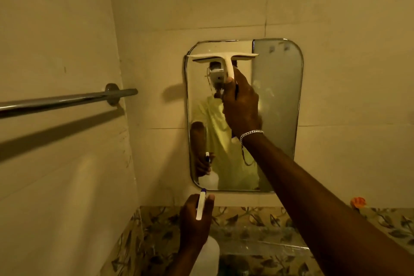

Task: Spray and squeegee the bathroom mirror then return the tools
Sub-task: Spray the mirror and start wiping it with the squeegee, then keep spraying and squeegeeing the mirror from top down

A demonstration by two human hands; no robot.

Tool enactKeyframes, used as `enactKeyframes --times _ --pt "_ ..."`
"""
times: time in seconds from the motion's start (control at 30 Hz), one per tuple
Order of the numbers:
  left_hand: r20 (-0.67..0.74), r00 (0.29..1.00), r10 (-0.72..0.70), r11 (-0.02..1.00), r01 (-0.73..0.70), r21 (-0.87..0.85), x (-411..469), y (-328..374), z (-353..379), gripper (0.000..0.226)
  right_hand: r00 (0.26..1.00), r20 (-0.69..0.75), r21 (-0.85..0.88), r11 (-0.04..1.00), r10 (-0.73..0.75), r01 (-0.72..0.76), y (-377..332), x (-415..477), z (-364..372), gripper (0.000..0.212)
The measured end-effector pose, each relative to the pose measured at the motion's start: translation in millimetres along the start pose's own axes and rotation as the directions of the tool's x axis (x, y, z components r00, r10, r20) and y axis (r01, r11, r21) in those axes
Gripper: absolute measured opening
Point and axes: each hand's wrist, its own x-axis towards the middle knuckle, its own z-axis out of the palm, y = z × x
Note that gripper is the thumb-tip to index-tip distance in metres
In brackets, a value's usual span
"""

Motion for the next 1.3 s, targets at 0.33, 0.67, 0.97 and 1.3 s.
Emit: enactKeyframes --times 0.33,0.67,0.97,1.3 --pt "-0.031 0.999 0.026 0.999 -0.027 -0.025 21.0 -14.1 -22.2 0.030 0.999 -0.037 -0.183 0.983 -0.022 0.015 -14.2 39.2 45.4 0.044" --pt "-0.053 0.992 0.117 0.993 -0.116 0.021 49.8 -20.3 -29.5 0.034 0.999 0.034 -0.256 0.966 -0.012 0.020 59.1 -71.2 50.1 0.047" --pt "-0.072 0.988 0.134 0.991 -0.133 0.009 56.0 -27.7 -37.5 0.027 0.941 0.132 -0.405 0.883 0.313 -0.237 149.3 -281.2 33.9 0.052" --pt "-0.069 0.982 0.174 0.980 -0.180 -0.085 60.5 14.5 -14.4 0.026 0.904 -0.042 -0.509 0.770 0.425 -0.385 168.1 -319.4 -17.8 0.045"
